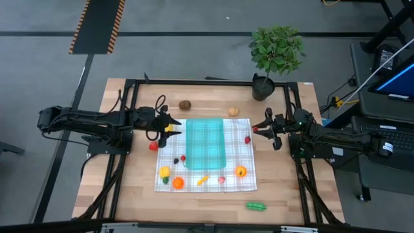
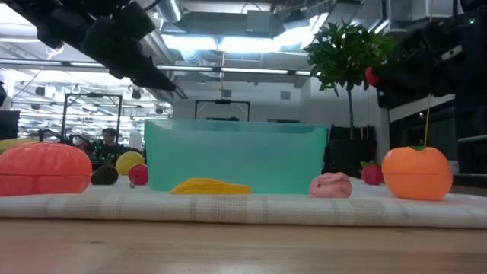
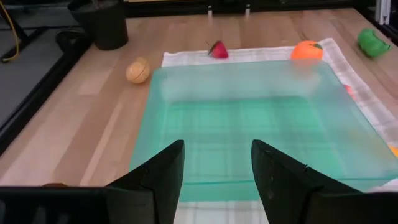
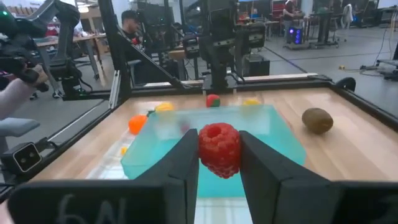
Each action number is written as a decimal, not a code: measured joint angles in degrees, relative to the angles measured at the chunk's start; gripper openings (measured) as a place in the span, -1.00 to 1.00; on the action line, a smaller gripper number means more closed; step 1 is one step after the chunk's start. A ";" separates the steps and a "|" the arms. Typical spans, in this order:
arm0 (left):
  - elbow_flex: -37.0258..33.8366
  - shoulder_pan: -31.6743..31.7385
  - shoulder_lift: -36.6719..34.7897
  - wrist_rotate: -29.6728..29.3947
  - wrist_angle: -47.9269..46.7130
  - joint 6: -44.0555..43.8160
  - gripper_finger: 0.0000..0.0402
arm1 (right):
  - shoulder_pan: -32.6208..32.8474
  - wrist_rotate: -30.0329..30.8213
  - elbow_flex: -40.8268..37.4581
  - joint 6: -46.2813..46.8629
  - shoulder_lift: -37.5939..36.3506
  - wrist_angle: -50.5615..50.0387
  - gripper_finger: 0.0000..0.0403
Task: Pick and placing Produce into tupperware
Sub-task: Put the red raspberry into the blue bin
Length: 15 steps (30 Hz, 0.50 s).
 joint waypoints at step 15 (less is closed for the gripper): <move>-10.21 0.00 -17.79 -0.01 2.81 -2.47 -0.11 | 5.56 7.26 0.02 0.13 1.99 0.47 -0.54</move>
